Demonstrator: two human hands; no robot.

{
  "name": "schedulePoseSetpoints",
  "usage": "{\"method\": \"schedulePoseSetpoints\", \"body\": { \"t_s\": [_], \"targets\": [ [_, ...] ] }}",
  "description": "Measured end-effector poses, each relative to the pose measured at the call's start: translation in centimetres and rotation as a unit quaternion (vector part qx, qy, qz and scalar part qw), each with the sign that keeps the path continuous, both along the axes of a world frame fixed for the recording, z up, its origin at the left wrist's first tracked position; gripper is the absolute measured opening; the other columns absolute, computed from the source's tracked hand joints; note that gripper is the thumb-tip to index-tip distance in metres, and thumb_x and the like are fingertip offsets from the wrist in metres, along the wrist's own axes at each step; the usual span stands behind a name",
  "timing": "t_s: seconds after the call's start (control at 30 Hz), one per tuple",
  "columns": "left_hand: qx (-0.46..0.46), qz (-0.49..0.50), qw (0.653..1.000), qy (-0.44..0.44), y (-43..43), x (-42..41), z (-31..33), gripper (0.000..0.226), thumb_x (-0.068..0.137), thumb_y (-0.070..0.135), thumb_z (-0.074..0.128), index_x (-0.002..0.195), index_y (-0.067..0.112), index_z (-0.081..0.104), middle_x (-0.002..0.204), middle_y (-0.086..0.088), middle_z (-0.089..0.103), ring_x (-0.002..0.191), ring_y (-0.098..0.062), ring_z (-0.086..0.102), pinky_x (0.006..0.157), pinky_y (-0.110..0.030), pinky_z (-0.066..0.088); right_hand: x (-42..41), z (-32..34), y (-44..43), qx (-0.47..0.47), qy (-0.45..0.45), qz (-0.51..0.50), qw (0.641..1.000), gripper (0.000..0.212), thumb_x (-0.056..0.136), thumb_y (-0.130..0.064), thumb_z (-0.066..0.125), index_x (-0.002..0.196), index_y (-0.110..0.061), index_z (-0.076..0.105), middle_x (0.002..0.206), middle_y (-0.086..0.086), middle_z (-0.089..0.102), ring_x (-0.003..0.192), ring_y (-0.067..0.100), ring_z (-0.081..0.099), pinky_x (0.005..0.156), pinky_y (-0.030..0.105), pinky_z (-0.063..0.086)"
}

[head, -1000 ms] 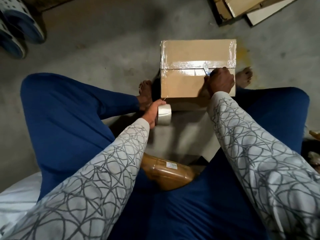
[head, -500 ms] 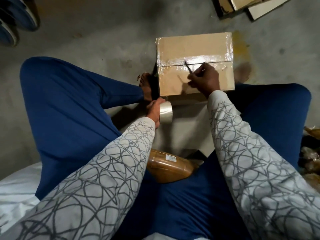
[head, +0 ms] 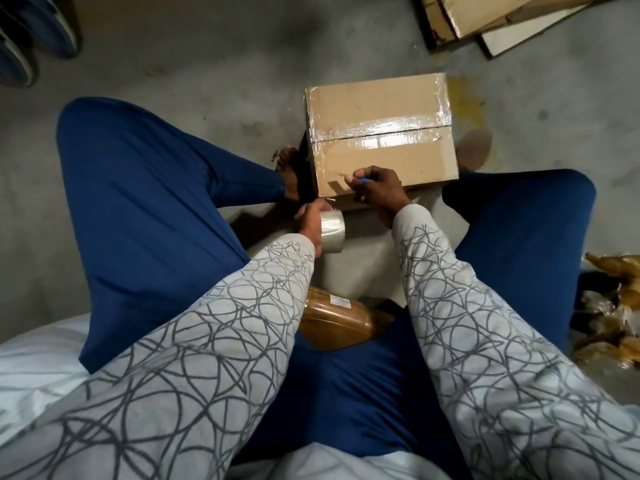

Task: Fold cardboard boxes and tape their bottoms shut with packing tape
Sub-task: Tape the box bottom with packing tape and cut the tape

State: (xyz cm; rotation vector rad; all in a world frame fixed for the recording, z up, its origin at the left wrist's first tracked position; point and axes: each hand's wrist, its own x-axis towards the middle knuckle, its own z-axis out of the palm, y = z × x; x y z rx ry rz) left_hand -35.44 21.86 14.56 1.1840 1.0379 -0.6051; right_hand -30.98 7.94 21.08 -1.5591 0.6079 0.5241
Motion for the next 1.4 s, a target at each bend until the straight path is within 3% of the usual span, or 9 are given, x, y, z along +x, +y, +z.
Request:
{"method": "schedulePoseSetpoints", "body": {
  "t_s": [0.13,0.27,0.4,0.5,0.8,0.9,1.03,1.17,1.4],
  "targets": [
    [-0.027,-0.018,0.999,-0.018,-0.1,0.1,0.3,0.027,0.078,0.03,0.066,0.096,0.01,0.065,0.083,-0.014,0.062,0.065,-0.025,0.059,0.057,-0.027,0.048,-0.9,0.3,0.3,0.023,-0.016,-0.008,1.0,0.019,0.089,-0.015,0.076,0.099,0.0,0.07,0.084,0.008,0.068,0.069,0.014,0.063,0.071,0.026,0.055],
    [-0.031,-0.042,0.996,-0.07,-0.4,1.3,0.9,0.056,0.067,0.038,0.069,0.114,0.007,0.066,0.092,-0.016,0.061,0.069,-0.024,0.061,0.052,-0.024,0.049,-1.5,-0.5,-0.4,-0.103,-0.06,0.013,0.993,0.016,0.088,-0.008,0.073,0.089,-0.023,0.071,0.089,0.007,0.075,0.086,0.025,0.072,0.084,0.042,0.061],
    [-0.037,-0.071,0.991,-0.104,-0.1,3.0,1.5,0.026,0.085,0.03,0.068,0.107,0.019,0.06,0.093,-0.013,0.059,0.072,-0.02,0.059,0.056,-0.022,0.048,-1.6,0.2,-1.1,-0.272,-0.127,0.055,0.952,0.025,0.084,-0.008,0.071,0.101,-0.026,0.069,0.088,0.005,0.076,0.084,0.021,0.071,0.079,0.031,0.057],
    [-0.03,-0.069,0.99,-0.117,0.3,3.4,1.0,0.044,0.075,0.035,0.072,0.114,0.015,0.063,0.097,-0.013,0.059,0.085,-0.026,0.058,0.066,-0.028,0.048,-1.2,0.6,-1.4,-0.345,-0.186,0.08,0.917,0.028,0.084,-0.002,0.069,0.106,-0.016,0.078,0.1,0.005,0.078,0.094,0.02,0.073,0.088,0.022,0.053],
    [-0.023,-0.053,0.992,-0.112,0.0,2.9,0.1,0.034,0.085,0.021,0.075,0.116,0.016,0.062,0.103,-0.015,0.061,0.083,-0.023,0.059,0.068,-0.028,0.049,-0.7,0.5,-0.5,-0.384,-0.245,0.165,0.875,0.04,0.074,0.01,0.065,0.105,-0.01,0.079,0.103,0.011,0.077,0.093,0.027,0.072,0.087,0.023,0.052],
    [-0.024,-0.038,0.992,-0.118,0.0,3.0,0.2,0.045,0.075,0.027,0.08,0.115,0.015,0.064,0.106,-0.017,0.064,0.09,-0.027,0.061,0.078,-0.036,0.05,-0.8,0.3,-0.1,-0.388,-0.251,0.182,0.868,0.041,0.069,0.01,0.065,0.102,-0.009,0.08,0.098,0.014,0.076,0.088,0.034,0.071,0.083,0.04,0.058],
    [-0.021,-0.035,0.994,-0.106,0.0,2.7,-0.6,0.039,0.085,0.02,0.077,0.12,0.014,0.063,0.108,-0.015,0.064,0.095,-0.027,0.061,0.081,-0.038,0.05,-0.9,0.2,0.0,-0.396,-0.247,0.207,0.86,0.04,0.067,0.006,0.066,0.101,-0.009,0.08,0.096,0.017,0.076,0.087,0.037,0.071,0.078,0.04,0.058],
    [-0.022,-0.047,0.994,-0.098,0.2,2.6,-0.9,0.022,0.086,0.019,0.075,0.105,0.02,0.065,0.103,-0.014,0.065,0.095,-0.028,0.06,0.083,-0.038,0.049,-0.7,-0.6,0.1,-0.444,-0.276,0.258,0.812,0.032,0.072,0.005,0.065,0.098,-0.008,0.08,0.086,0.019,0.074,0.083,0.041,0.067,0.067,0.037,0.051],
    [-0.005,-0.06,0.994,-0.089,0.4,2.1,-0.7,0.031,0.087,0.021,0.074,0.116,0.015,0.064,0.107,-0.015,0.064,0.097,-0.028,0.06,0.08,-0.034,0.049,-1.2,-0.1,0.6,-0.498,-0.218,0.352,0.762,0.028,0.088,0.0,0.053,0.108,0.0,0.073,0.1,0.024,0.069,0.106,0.04,0.058,0.069,0.038,0.042]
  ]
}}
